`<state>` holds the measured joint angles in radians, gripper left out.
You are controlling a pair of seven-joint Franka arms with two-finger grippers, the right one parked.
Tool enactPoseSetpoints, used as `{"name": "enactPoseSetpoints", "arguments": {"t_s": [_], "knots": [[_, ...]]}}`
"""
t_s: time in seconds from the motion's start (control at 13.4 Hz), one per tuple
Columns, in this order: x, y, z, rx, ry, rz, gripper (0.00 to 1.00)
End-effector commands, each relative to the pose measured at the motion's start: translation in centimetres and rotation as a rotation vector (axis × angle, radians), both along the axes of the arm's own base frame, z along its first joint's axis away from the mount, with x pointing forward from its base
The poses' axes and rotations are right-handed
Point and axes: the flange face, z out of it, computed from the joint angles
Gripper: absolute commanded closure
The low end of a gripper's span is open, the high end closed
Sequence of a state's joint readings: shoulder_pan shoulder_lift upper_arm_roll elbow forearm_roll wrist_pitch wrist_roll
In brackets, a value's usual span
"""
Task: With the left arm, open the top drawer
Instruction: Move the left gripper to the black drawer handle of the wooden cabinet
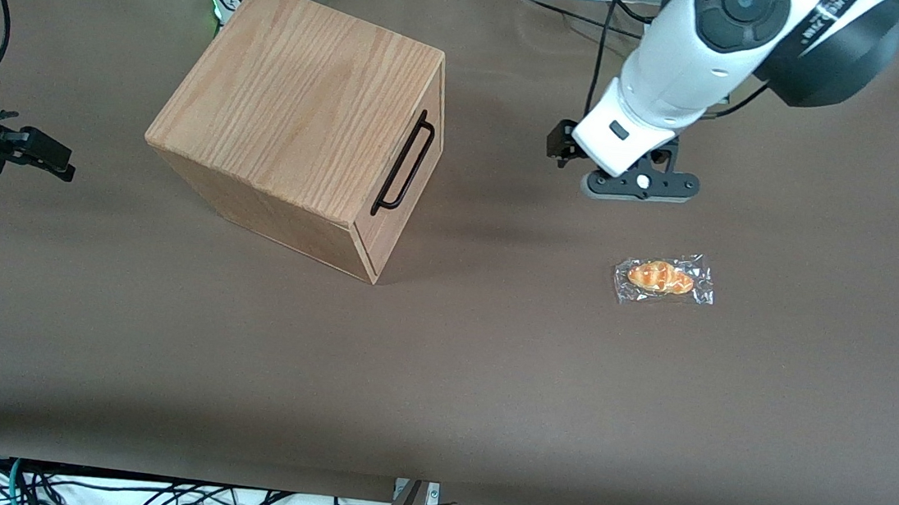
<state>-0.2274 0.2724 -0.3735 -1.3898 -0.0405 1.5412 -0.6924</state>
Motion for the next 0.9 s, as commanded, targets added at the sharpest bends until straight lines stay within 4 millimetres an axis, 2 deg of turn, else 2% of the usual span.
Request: {"name": "enactPoseSetpoints", "arguments": {"t_s": [0.0,0.52,0.82], "knots": [[-0.5,-2.4,-0.8,-0.012,-0.003,0.010,0.00],[-2.1,-8.2,-3.1,-0.049,-0.027,0.024,0.00],[-2.4,-10.4,-4.6,-0.074,-0.030,0.034,0.00]]}}
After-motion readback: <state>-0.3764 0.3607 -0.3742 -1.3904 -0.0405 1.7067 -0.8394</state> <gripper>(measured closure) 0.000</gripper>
